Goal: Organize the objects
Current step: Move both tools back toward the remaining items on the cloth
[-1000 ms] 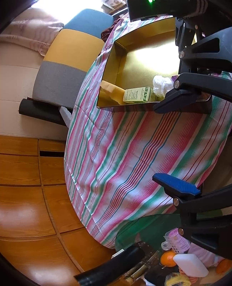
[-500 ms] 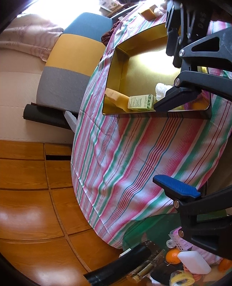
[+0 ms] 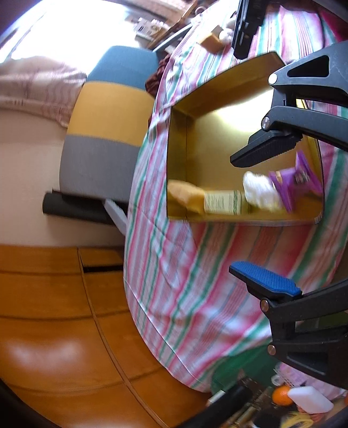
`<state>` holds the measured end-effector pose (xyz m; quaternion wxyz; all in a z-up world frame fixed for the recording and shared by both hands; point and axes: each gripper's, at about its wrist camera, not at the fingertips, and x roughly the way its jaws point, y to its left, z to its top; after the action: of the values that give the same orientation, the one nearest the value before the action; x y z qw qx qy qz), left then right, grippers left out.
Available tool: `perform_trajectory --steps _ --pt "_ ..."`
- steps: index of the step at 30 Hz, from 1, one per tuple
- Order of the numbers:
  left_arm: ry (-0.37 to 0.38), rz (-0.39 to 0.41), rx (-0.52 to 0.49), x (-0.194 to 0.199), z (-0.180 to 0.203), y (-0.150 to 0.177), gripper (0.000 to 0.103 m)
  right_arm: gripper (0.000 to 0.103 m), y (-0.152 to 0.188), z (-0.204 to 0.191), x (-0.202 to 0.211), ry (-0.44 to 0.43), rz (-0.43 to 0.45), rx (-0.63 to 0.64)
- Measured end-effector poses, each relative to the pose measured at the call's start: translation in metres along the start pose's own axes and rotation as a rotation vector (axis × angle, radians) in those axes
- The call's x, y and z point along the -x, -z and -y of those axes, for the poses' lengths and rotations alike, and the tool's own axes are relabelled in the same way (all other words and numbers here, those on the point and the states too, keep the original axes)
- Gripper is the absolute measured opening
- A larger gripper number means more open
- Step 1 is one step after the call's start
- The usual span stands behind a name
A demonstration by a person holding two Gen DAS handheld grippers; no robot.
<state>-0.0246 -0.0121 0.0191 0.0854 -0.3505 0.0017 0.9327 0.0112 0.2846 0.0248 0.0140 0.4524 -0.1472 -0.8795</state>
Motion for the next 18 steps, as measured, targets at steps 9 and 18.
perform_trajectory --steps 9,18 --pt "0.132 0.007 -0.124 -0.001 0.069 -0.012 0.074 0.059 0.029 0.158 0.078 0.287 0.094 -0.318" --pt "0.296 -0.016 -0.277 0.002 0.158 -0.017 0.074 0.066 0.07 0.27 0.152 0.452 0.257 -0.668"
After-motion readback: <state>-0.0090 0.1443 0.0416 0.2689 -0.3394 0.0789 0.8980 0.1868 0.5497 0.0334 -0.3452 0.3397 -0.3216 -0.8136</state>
